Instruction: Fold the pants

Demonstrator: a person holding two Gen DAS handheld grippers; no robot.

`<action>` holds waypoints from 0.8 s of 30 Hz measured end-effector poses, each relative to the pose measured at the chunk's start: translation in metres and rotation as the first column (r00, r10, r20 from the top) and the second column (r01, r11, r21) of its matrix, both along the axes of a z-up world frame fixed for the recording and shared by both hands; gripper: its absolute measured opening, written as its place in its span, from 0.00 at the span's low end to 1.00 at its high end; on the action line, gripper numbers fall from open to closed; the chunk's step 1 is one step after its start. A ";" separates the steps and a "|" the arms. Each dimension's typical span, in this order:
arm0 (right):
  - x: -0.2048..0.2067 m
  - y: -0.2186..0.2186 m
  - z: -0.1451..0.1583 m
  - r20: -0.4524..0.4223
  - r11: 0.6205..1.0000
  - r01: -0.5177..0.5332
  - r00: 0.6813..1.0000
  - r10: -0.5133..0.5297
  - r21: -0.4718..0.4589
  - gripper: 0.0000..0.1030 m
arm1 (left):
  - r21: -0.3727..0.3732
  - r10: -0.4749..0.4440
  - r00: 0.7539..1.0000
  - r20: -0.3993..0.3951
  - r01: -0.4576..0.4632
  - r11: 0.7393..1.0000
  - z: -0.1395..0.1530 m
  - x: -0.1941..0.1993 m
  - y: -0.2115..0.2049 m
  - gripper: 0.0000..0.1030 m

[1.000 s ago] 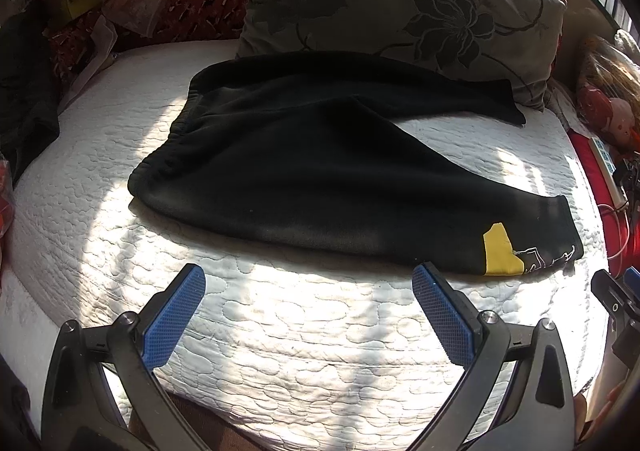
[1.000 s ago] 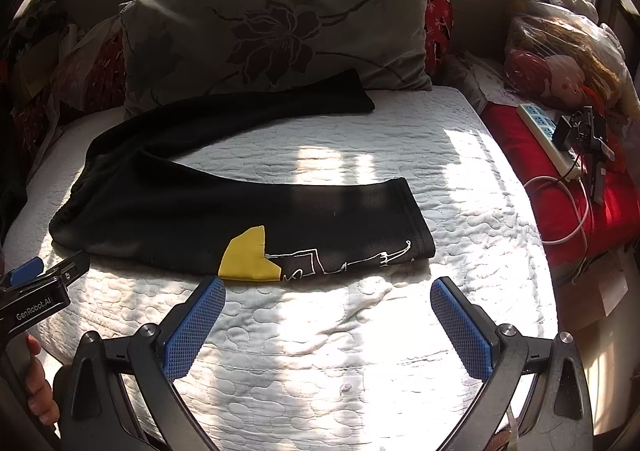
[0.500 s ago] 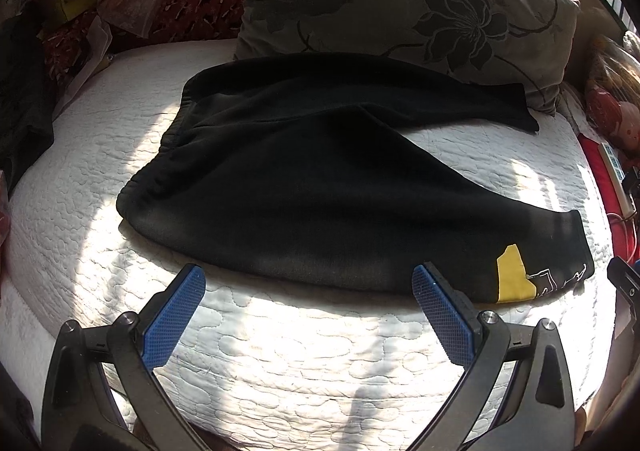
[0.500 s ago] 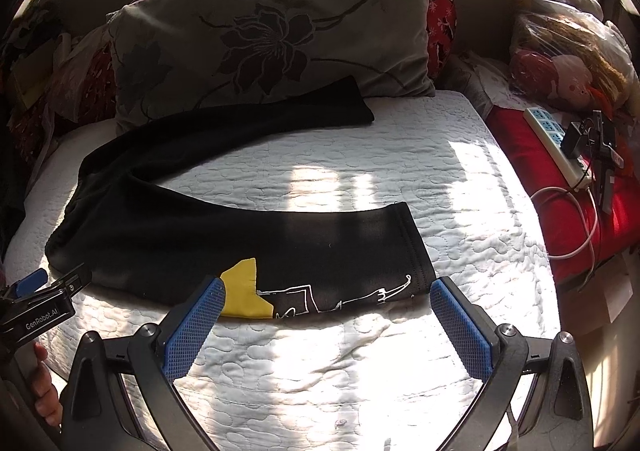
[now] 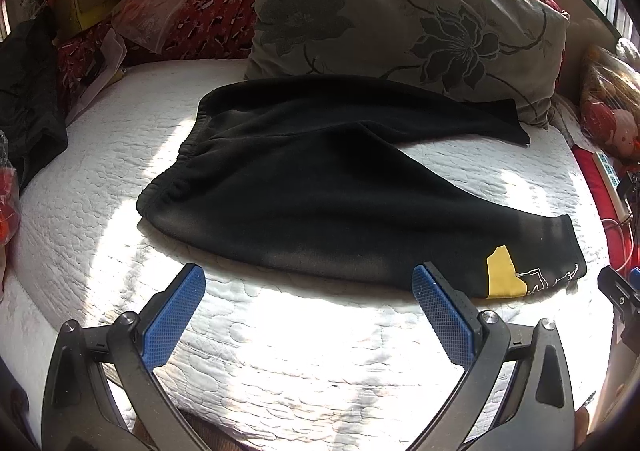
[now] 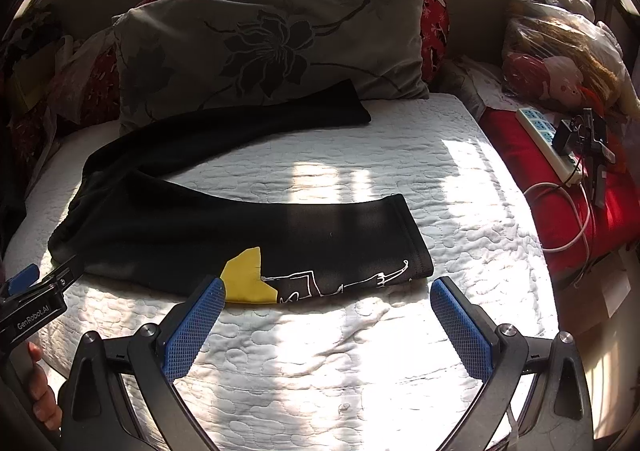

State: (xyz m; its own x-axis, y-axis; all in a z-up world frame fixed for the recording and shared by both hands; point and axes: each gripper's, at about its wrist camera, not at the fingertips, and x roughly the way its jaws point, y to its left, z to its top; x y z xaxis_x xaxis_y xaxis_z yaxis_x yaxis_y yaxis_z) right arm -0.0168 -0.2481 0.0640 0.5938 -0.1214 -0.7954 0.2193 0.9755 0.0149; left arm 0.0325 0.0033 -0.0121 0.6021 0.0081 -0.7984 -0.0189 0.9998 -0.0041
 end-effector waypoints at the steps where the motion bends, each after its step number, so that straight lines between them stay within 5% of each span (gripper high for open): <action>1: -0.002 0.000 0.001 0.004 1.000 0.000 1.000 0.000 -0.001 1.00 | -0.001 -0.001 1.000 0.001 0.001 1.000 0.001 -0.002 0.001 1.00; 17: 0.000 0.008 0.005 0.005 1.000 -0.019 1.000 0.019 -0.008 1.00 | -0.005 0.001 1.000 -0.005 -0.001 1.000 0.001 -0.002 0.005 1.00; 24: 0.048 -0.022 0.013 0.002 0.996 -0.060 0.998 0.060 0.062 1.00 | 0.010 -0.033 0.989 -0.146 0.035 0.999 0.001 0.052 0.016 1.00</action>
